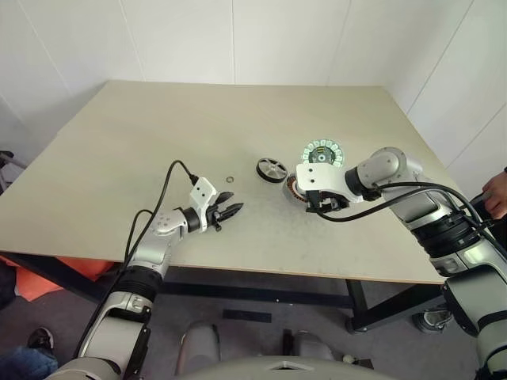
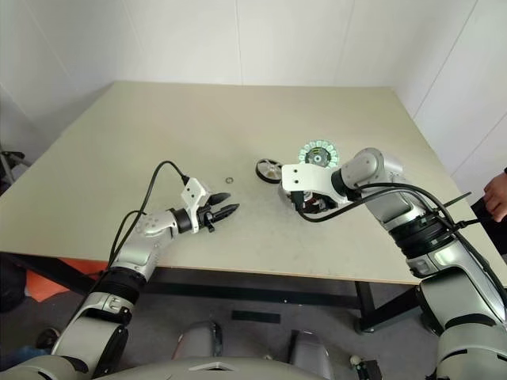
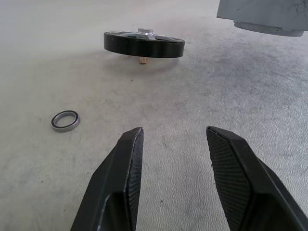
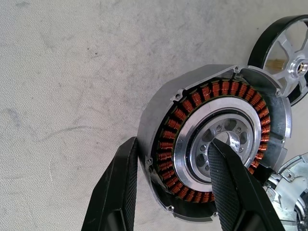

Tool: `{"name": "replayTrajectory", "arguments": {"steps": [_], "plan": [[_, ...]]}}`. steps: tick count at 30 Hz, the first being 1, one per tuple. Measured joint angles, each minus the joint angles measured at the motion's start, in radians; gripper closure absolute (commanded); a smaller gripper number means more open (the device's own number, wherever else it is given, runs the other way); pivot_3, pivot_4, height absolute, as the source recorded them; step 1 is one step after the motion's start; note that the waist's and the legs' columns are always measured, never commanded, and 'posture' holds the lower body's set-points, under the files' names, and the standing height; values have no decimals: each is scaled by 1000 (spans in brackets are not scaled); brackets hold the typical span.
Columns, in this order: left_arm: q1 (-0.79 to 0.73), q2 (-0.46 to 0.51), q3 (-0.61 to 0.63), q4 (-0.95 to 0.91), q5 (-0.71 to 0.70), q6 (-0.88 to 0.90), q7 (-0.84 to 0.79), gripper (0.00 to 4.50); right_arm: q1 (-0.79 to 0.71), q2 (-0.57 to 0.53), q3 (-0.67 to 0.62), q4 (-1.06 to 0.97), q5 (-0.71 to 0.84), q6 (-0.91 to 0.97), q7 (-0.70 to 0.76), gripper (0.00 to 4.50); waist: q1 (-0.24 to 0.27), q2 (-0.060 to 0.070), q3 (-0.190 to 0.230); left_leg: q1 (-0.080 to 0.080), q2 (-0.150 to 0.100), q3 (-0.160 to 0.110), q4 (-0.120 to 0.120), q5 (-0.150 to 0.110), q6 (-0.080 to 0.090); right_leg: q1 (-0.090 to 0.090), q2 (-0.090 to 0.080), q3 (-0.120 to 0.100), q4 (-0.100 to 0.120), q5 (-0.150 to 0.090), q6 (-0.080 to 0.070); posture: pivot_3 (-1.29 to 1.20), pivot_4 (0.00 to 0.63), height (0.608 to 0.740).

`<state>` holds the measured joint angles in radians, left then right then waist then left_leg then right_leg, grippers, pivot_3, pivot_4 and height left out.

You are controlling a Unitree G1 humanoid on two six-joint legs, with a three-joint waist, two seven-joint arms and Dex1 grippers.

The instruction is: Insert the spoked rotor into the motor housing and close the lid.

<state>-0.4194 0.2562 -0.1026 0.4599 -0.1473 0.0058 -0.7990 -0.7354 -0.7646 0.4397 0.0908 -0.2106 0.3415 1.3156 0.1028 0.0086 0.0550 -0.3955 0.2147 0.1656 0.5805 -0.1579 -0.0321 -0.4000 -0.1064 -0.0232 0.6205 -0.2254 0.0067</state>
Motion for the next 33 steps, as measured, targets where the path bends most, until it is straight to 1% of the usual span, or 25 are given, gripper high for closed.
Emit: {"name": "replayTrajectory", "arguments": {"steps": [10, 11, 12, 14, 16, 22, 28, 30, 33], "plan": [[0, 0, 0, -2, 0, 1, 2, 2357, 19, -8, 24, -32, -14, 20, 16, 2471, 0, 0, 0, 1, 0, 0, 1, 0, 0, 0, 0, 0, 1, 0, 0, 0, 0, 740], [0, 1, 0, -2, 0, 2, 2, 2357, 24, -8, 30, -32, -16, 20, 16, 1749, 0, 0, 0, 1, 0, 0, 1, 0, 0, 0, 0, 0, 1, 0, 0, 0, 0, 740], [0, 1, 0, -2, 0, 2, 2, 2357, 27, -6, 36, -32, -17, 19, 15, 1510, 0, 0, 0, 1, 0, 0, 1, 0, 0, 0, 0, 0, 1, 0, 0, 0, 0, 740], [0, 1, 0, -2, 0, 2, 2, 2357, 27, 0, 37, -32, -19, 18, 11, 861, -1, 0, 0, 1, 0, 0, 1, 0, 0, 0, 0, 0, 1, 0, 0, 0, 0, 740], [0, 3, 0, -2, 0, 2, 2, 2357, 27, 10, 37, -30, -22, 18, -3, 68, -1, 0, 0, 1, 0, 0, 1, 0, 0, 1, 0, 0, 2, 0, 0, 0, 0, 740], [0, 12, 1, -2, 0, 2, 1, 2357, 27, 14, 35, -35, -17, 19, -8, 24, 0, 0, 0, 2, 0, 0, 1, 0, 0, 1, 0, 0, 2, 0, 0, 0, 0, 740], [-1, 18, 2, -2, -2, 2, -3, 2357, 11, 14, 5, -111, 18, 44, -1, 24, -1, 0, 0, 2, 0, 0, 1, 0, 0, 1, 0, 1, 2, 0, 0, 0, 0, 740], [-4, 18, 3, -1, -4, 3, -4, 2357, -23, 54, -31, -113, 39, 89, -23, 24, -5, 0, 0, 3, 0, 0, 1, 1, -1, 1, 0, 1, 3, 0, 0, 0, 0, 740], [-14, 17, 4, -1, -8, 5, -5, 2357, -75, 148, -93, -113, 84, 140, -98, 24, -6, 0, 0, 5, 1, 0, 1, 1, -2, 2, 1, 1, 4, 0, 0, 0, 0, 740]]}}
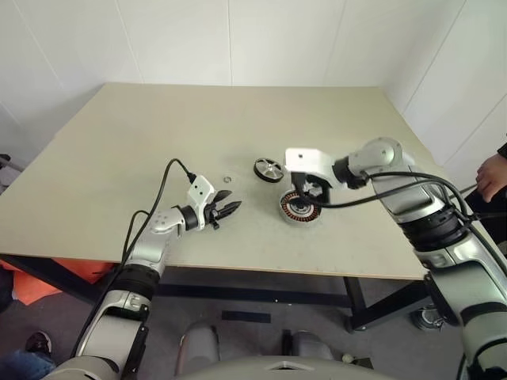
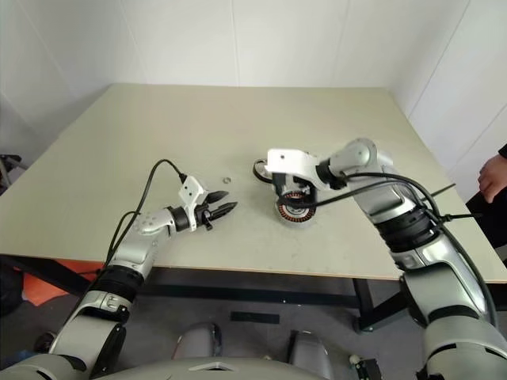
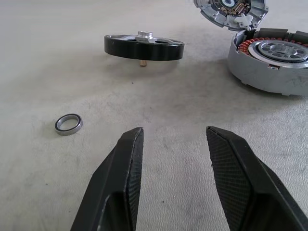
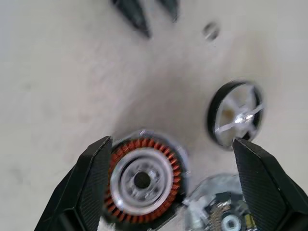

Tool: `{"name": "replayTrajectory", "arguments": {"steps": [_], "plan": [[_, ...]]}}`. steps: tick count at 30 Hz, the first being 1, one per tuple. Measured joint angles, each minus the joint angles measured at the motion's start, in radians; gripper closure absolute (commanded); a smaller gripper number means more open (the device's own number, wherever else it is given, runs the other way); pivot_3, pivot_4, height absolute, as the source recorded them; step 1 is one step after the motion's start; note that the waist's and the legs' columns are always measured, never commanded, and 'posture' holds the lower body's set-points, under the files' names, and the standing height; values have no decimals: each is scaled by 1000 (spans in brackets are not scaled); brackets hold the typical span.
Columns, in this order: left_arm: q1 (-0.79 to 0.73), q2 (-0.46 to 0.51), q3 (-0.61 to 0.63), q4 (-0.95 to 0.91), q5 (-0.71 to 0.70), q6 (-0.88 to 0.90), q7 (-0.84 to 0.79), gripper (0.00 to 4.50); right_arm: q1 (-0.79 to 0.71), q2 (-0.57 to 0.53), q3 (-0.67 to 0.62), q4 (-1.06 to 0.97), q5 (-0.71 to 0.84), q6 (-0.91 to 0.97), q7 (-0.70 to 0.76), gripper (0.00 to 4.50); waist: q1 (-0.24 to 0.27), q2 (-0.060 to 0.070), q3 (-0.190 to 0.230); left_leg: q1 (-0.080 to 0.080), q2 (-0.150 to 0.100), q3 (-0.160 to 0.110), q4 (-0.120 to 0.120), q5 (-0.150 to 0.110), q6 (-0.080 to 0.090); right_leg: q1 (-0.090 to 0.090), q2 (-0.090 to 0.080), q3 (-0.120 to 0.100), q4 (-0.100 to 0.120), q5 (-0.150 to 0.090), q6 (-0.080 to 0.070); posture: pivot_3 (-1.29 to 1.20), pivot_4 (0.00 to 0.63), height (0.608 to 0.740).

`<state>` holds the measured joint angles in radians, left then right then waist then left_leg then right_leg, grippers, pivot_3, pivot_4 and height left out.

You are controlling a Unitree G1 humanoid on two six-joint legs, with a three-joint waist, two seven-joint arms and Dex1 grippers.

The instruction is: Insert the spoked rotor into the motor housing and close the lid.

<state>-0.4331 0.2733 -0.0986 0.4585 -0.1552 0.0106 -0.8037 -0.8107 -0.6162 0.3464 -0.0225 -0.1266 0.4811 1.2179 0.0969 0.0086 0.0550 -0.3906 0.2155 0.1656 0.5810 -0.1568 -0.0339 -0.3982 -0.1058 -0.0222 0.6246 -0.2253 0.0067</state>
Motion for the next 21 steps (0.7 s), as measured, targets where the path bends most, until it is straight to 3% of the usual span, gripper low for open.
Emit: {"name": "replayTrajectory", "arguments": {"steps": [8, 13, 21], "plan": [[-26, 7, 6, 9, -1, 3, -3, 2357, 8, 261, -172, 5, 116, 221, -313, 24, 8, 0, 0, 0, -1, 0, -1, 0, -1, 1, -1, 0, -2, 0, 0, 0, 0, 740], [-56, 16, 12, 41, 1, 3, 1, 2357, 96, 293, -172, 14, 105, 229, -451, 24, 7, 0, 0, 0, -1, 0, -3, 2, -4, 0, 0, 0, -2, 0, 0, 0, 0, 740], [-156, -3, 53, 168, 39, -16, 162, 2357, 143, 311, -165, -45, 143, 252, -501, 24, 3, 0, 0, 0, -2, -1, -4, 5, -9, 0, 0, 0, -2, 0, 1, 0, 0, 740]]}}
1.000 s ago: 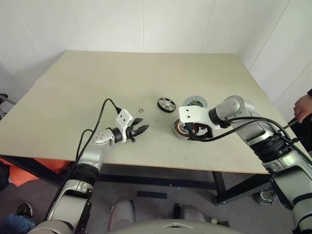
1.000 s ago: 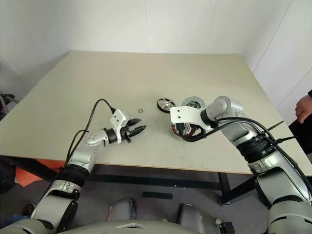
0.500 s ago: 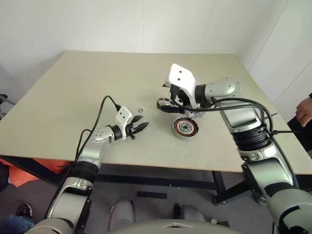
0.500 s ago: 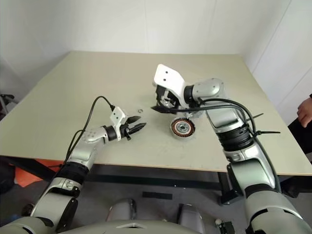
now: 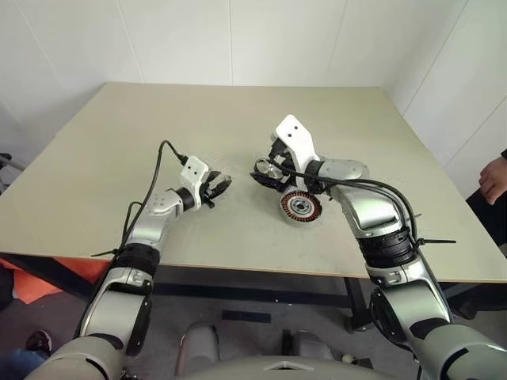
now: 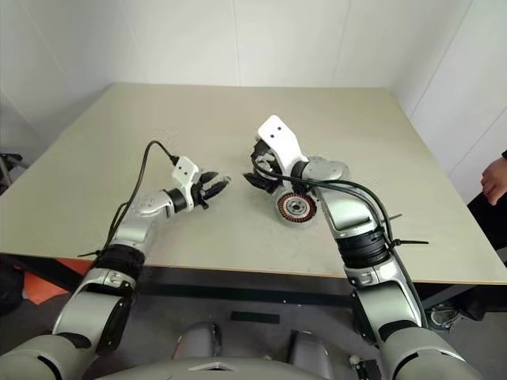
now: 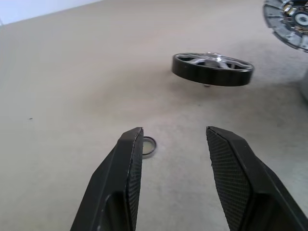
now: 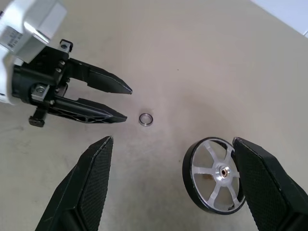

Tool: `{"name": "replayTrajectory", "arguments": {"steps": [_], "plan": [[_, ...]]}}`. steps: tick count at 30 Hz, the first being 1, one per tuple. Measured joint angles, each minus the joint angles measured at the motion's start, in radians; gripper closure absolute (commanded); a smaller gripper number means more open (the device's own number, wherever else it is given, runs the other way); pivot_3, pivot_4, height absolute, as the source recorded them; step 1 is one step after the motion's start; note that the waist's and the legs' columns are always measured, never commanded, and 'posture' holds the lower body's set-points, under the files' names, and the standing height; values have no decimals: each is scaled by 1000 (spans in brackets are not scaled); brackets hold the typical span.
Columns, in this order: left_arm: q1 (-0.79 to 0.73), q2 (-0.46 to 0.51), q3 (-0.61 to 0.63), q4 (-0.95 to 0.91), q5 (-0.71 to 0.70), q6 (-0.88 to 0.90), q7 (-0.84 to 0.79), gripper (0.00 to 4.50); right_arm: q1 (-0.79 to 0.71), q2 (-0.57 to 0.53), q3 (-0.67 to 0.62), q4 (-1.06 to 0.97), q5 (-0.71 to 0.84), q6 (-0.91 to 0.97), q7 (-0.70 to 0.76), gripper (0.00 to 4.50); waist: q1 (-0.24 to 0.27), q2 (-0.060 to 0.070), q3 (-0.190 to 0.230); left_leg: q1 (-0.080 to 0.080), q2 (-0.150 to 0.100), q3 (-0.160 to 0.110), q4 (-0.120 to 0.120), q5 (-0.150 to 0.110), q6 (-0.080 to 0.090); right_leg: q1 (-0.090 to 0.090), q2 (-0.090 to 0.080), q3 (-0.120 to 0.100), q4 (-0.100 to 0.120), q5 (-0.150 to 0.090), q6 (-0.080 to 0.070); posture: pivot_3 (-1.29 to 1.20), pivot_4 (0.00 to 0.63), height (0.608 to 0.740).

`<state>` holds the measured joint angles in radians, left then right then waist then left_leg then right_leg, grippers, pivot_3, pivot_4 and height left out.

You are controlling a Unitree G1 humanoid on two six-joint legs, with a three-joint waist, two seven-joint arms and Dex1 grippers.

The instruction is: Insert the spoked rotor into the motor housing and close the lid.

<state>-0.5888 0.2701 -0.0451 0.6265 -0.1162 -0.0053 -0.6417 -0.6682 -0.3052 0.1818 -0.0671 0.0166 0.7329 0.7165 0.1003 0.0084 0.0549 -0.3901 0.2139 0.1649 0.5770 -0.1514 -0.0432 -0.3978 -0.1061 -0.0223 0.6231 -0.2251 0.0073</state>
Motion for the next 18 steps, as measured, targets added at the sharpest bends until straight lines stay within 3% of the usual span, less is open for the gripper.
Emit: {"name": "replayTrajectory", "arguments": {"steps": [10, 18], "plan": [[-49, -67, 7, 144, 29, -93, 82, 2357, 0, 5, -3, -14, 39, 1, -37, 24, 4, 0, 0, 0, 0, -1, 0, 0, 0, 0, 0, 0, 0, 0, 0, 0, 0, 740], [-125, -113, 56, 246, 19, -48, 158, 2357, 10, -9, -4, -14, 62, 0, -53, 24, 6, 0, 0, -1, -1, -1, 0, 0, 0, 0, 0, 0, 0, 0, 0, 0, 0, 740]]}}
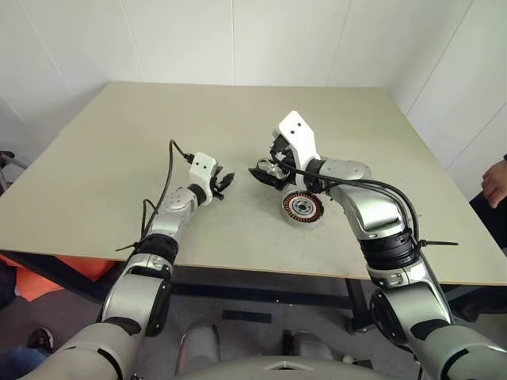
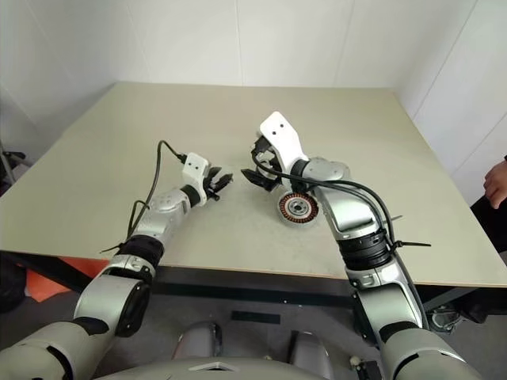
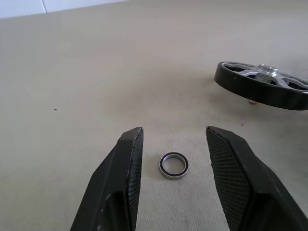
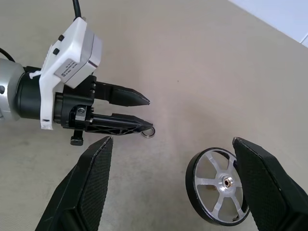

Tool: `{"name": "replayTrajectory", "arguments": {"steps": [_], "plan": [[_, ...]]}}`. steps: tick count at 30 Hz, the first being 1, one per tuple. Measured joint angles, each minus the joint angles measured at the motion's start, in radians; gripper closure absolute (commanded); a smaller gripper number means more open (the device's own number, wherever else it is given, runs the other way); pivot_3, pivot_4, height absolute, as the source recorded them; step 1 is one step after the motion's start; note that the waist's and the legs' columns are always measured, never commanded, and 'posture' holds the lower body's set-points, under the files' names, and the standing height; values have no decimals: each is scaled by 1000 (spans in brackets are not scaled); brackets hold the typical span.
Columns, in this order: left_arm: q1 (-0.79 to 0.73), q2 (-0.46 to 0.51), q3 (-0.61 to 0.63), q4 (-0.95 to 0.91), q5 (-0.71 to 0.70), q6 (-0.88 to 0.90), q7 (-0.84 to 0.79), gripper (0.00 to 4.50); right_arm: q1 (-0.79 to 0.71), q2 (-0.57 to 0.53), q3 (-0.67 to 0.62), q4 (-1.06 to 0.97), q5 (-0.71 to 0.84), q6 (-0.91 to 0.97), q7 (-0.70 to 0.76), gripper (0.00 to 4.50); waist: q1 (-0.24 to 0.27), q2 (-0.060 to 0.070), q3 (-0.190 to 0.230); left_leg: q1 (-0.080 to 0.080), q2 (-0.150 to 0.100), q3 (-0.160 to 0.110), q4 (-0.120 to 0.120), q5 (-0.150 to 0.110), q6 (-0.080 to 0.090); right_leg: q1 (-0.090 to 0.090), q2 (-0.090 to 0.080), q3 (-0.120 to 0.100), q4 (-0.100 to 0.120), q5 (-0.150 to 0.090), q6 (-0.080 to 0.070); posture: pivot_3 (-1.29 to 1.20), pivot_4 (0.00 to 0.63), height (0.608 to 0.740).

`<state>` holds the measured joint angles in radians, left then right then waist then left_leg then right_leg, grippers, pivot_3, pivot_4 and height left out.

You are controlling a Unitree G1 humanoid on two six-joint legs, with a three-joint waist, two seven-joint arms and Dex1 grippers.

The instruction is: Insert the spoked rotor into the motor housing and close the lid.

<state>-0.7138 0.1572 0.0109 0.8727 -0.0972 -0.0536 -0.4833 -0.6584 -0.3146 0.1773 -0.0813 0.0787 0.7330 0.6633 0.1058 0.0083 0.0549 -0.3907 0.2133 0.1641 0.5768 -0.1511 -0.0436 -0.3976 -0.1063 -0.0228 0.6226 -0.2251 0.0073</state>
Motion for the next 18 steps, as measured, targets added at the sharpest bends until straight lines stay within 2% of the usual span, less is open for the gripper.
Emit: {"name": "replayTrajectory", "arguments": {"steps": [11, 14, 18], "plan": [[-75, -62, 47, 93, -33, 148, 49, 2357, 0, -9, -7, 0, 6, -2, -17, 24, 2, 0, 0, 0, 0, 0, 0, 0, 0, 0, 0, 0, 0, 0, 0, 0, 0, 740], [-91, -63, 41, 115, -15, 156, 79, 1726, 0, -10, -8, 0, 6, -3, -24, 0, 2, 0, 0, -1, 0, 0, 0, 0, 0, 0, 0, 0, 0, 0, 0, 0, 0, 740], [-110, -61, 34, 141, 15, 161, 132, 1726, 0, -12, -8, 0, 6, -4, -33, 0, 3, 0, 0, -1, 0, -1, 0, 0, 0, 0, 0, -1, -1, 0, 0, 0, 0, 740]]}}
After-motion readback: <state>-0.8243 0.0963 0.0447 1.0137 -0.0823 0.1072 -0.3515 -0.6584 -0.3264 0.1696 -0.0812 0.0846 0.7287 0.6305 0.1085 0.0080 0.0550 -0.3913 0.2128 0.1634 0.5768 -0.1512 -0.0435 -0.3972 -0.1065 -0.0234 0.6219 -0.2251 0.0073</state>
